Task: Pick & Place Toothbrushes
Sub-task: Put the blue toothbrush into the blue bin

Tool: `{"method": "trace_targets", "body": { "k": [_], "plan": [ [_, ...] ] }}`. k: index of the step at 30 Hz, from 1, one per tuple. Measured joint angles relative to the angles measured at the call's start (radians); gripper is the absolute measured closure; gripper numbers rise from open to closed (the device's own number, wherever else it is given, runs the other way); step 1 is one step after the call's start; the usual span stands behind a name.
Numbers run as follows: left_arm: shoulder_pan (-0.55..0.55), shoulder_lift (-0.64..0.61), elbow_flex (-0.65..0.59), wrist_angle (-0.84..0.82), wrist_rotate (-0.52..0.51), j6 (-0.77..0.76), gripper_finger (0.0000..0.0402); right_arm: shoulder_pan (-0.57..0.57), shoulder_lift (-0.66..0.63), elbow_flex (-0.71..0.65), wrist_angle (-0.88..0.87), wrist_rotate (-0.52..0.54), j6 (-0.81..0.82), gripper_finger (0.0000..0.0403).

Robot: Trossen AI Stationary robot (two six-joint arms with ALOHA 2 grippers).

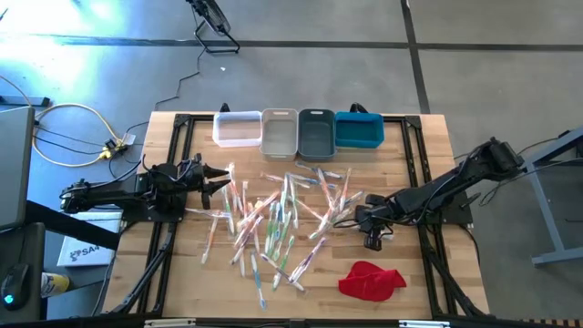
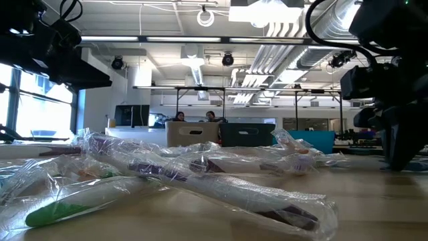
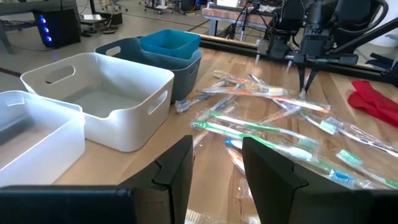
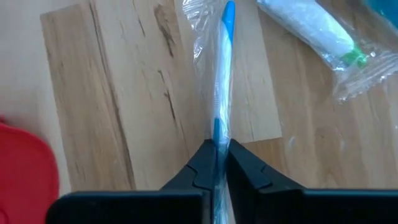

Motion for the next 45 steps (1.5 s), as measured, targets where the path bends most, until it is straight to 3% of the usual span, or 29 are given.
{"method": "trace_targets", "body": {
  "k": [11, 22, 32, 45],
  "plan": [
    [0.0, 0.0, 0.0, 0.0, 0.019, -0.011, 0.0265, 0.001, -0.004, 0.015, 0.02, -0.009, -0.001, 0.0394],
    [0.0, 0.0, -0.001, 0.001, 0.023, -0.011, 0.0265, 0.002, -0.051, 0.136, 0.022, 0.02, -0.035, 0.0394],
    [0.0, 0.0, -0.001, 0.001, 0.022, -0.011, 0.0265, 0.001, -0.061, 0.311, -0.135, 0.135, -0.1, 0.0394],
    [0.0, 0.0, -0.001, 0.001, 0.022, -0.011, 0.0265, 0.001, -0.062, 0.459, -0.236, 0.425, -0.168, 0.0394]
  ]
}}
